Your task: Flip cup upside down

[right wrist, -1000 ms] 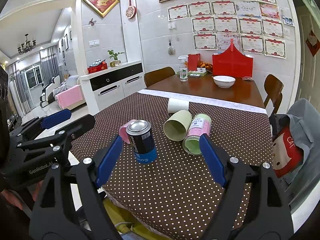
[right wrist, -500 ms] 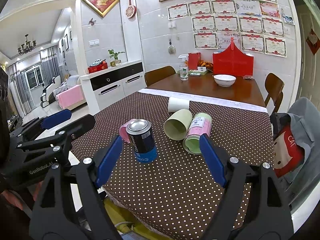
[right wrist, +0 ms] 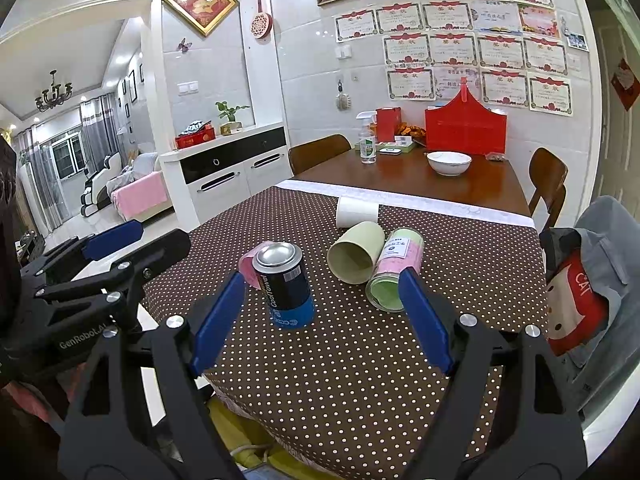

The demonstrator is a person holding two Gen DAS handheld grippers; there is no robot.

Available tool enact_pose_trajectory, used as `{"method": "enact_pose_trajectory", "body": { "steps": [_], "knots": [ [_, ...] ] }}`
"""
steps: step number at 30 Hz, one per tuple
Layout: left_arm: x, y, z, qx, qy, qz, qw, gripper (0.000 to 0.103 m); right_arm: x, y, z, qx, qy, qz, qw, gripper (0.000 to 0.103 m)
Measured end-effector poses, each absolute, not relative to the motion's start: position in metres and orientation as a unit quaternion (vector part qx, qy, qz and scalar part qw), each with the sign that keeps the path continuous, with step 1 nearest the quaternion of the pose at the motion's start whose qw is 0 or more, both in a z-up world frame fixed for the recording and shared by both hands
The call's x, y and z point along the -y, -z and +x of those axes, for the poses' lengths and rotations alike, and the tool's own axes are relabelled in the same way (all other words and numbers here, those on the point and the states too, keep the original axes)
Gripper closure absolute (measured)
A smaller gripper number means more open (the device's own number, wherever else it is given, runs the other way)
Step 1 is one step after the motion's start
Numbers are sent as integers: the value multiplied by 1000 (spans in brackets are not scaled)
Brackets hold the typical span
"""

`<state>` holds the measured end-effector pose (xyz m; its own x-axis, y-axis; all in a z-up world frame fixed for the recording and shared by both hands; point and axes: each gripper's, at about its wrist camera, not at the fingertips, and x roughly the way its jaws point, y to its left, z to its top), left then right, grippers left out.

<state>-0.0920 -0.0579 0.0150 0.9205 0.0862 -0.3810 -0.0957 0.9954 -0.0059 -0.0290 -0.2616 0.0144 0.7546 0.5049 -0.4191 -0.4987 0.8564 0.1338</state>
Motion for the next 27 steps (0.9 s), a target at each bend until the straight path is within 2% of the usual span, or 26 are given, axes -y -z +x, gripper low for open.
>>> {"method": "enact_pose_trajectory", "body": {
  "steps": [27],
  "knots": [
    [66,-17,-85,-201,-48,-8,978,30,265,-16,-28,-230,-268,13,935,25]
  ]
}}
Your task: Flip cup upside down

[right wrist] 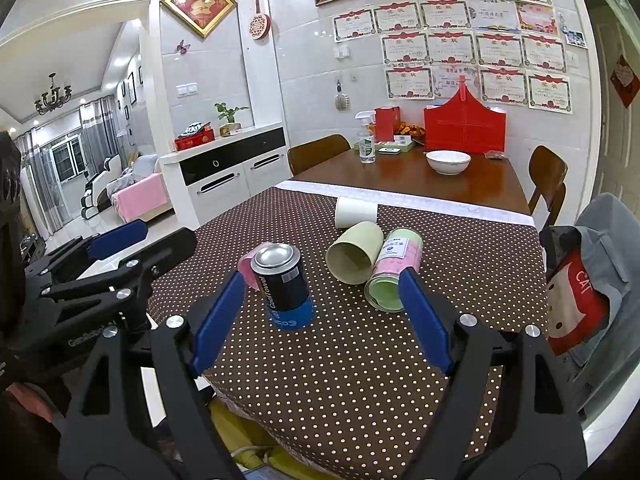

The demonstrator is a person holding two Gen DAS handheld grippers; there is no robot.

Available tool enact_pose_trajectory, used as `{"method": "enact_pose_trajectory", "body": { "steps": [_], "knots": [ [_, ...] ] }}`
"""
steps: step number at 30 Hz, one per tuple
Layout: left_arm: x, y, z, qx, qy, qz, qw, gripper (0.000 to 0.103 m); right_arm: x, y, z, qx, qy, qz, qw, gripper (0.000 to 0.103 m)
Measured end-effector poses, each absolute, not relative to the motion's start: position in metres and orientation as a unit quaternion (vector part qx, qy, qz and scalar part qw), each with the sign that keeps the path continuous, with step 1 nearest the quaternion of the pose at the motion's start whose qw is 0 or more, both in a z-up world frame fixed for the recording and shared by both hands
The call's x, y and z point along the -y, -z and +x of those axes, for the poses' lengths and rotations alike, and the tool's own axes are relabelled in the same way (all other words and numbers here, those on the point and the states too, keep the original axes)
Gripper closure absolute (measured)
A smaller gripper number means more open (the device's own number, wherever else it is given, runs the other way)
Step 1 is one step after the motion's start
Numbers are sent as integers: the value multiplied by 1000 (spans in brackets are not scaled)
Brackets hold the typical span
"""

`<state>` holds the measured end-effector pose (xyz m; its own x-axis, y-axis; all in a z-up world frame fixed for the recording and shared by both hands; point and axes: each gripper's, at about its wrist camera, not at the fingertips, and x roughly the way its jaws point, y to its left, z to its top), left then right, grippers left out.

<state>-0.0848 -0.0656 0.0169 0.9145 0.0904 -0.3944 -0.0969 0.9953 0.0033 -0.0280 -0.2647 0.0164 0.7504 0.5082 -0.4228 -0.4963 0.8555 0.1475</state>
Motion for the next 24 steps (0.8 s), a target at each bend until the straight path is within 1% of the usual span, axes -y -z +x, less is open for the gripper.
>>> {"method": "enact_pose_trajectory", "body": {
  "steps": [24],
  "knots": [
    [70,-18,-85,-204,-56,-4,977,30,265,-18,-23,-227,-272,15,935,25]
  ]
}}
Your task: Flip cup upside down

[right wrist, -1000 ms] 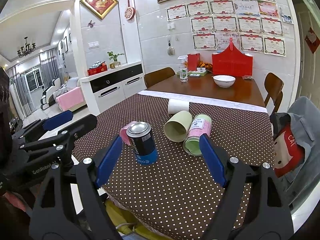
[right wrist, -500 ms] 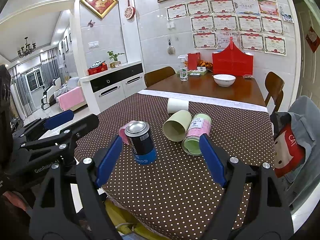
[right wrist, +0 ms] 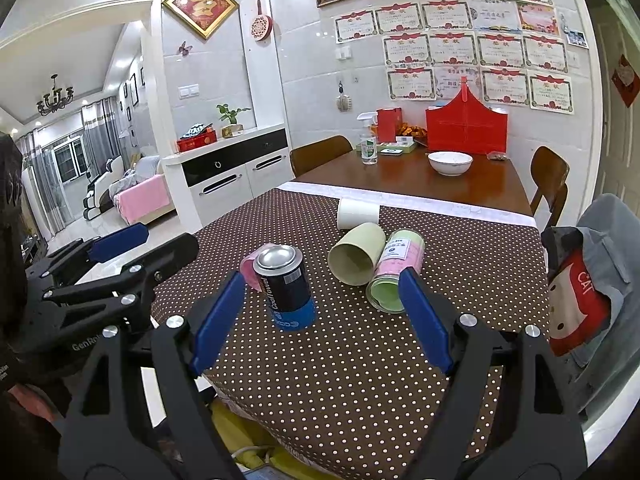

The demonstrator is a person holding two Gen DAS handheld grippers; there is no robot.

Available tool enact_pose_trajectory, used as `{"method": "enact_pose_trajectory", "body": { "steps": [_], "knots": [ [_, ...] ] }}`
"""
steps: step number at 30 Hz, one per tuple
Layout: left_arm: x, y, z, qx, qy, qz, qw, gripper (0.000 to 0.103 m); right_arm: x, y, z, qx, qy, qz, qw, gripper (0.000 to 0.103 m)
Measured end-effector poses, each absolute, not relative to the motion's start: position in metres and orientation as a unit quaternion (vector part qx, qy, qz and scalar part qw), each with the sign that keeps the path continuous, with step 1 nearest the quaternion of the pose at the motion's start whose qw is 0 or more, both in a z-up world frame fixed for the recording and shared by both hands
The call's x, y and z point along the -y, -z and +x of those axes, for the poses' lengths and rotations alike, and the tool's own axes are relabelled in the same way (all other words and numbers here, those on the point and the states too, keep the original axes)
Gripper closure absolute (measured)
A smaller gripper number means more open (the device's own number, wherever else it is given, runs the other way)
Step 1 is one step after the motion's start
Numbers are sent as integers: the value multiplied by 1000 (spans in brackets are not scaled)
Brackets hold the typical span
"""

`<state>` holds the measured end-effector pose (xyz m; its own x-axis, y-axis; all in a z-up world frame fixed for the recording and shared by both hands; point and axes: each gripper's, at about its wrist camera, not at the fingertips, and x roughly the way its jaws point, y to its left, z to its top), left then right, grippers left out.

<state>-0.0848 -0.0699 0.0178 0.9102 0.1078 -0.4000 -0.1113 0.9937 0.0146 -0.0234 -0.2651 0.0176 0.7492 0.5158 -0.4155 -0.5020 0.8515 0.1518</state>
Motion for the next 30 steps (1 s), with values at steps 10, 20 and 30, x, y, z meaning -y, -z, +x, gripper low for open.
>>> {"method": "enact_pose_trajectory", "body": {
  "steps": [10,20,30],
  "knots": [
    [68,-18,-86,-204,-56,-5,977,30,263,-18,-26,-225,-270,13,936,25],
    [68,-19,-86,-203,-57,-4,977,30,264,-18,-26,-225,-271,14,936,25],
    [64,-20,-92,-201,-58,-5,978,30,260,-18,-29,-224,-269,12,937,25]
  ]
}}
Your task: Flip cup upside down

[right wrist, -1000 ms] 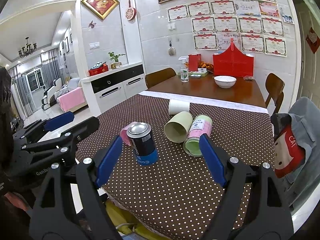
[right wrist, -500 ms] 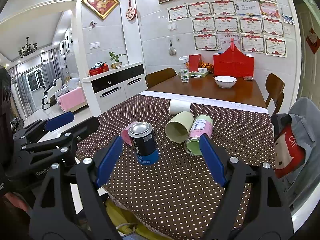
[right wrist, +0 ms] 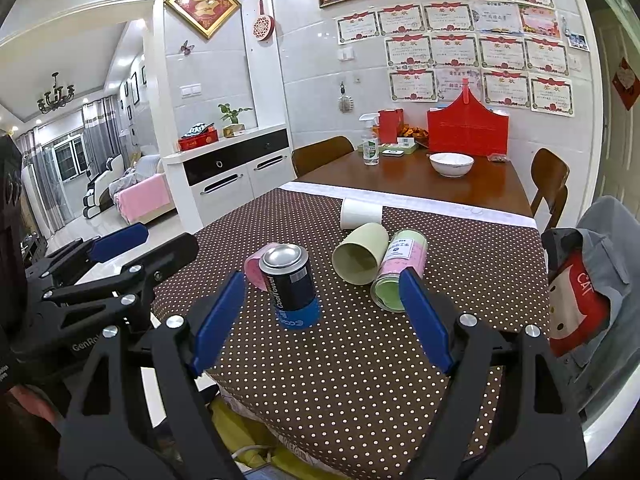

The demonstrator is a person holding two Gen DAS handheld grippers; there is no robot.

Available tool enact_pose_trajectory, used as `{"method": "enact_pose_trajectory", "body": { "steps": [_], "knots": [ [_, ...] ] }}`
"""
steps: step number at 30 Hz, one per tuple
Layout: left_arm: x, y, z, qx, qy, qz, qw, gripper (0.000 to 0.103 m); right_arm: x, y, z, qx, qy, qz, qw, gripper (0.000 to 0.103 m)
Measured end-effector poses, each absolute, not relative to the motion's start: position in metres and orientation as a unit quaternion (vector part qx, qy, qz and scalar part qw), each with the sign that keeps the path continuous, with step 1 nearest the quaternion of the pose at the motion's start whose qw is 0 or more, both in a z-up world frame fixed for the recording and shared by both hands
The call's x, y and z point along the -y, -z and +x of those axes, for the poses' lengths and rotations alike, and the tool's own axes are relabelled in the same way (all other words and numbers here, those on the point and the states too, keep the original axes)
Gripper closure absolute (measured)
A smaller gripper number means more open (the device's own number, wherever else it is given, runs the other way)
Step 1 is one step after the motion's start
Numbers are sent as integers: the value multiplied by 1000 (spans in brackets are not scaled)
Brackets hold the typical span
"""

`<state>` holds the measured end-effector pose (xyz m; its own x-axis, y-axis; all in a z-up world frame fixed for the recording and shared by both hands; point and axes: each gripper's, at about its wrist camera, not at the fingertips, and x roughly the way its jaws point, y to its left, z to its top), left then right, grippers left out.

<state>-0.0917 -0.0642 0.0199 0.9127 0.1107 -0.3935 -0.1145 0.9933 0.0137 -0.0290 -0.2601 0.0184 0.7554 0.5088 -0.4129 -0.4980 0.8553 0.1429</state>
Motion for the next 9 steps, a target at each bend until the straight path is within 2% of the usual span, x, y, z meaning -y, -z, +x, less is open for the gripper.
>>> {"method": "enact_pose_trajectory", "body": {
  "steps": [9],
  "knots": [
    [62,-18,-92,-210,-56,-6,976,30,255,-18,-33,-227,-266,10,937,25]
  ]
}}
